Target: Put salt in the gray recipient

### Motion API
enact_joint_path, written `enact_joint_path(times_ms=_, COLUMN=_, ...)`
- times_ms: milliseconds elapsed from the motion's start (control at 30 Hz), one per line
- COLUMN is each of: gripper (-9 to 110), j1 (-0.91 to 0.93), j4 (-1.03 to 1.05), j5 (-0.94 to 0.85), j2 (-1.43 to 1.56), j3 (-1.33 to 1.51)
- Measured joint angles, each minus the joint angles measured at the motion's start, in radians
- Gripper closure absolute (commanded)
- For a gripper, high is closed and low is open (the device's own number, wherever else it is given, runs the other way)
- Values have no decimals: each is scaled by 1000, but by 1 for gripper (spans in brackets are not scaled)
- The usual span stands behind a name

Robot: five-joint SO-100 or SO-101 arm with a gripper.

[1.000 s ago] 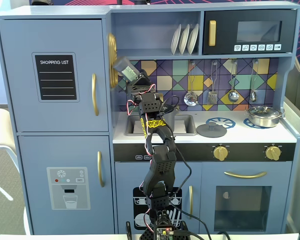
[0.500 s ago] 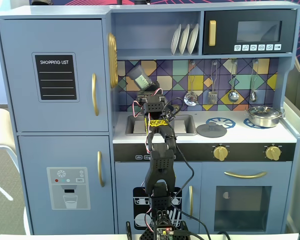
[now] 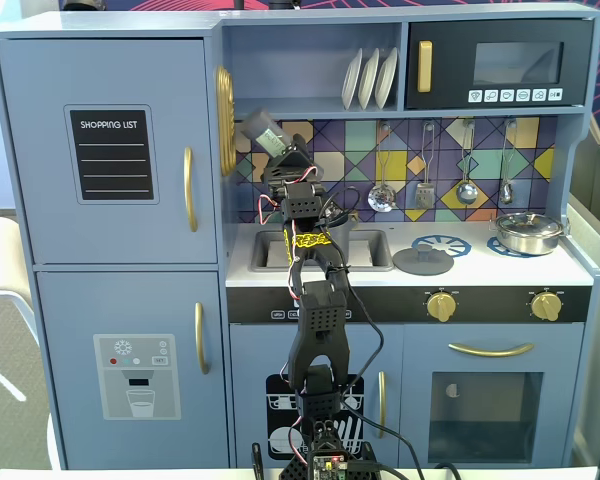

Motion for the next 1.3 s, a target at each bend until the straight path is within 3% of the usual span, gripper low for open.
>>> enact_joint_path(times_ms=267, gripper=101, j1=98, j4=26, j5=49, j2=6, j3=198)
enact_joint_path(times_ms=700, gripper=101, j1=14, j4=-43, j5=-12, j2=-25, j3=-8)
enact_joint_path(times_ms=1033, gripper=101, j1=103, j4=28, j5=66, j2=-6, j3=192)
enact_joint_path(times_ms=1300, gripper=101, j1=49, j4=-48, j5=29, j2=-6, j3=178)
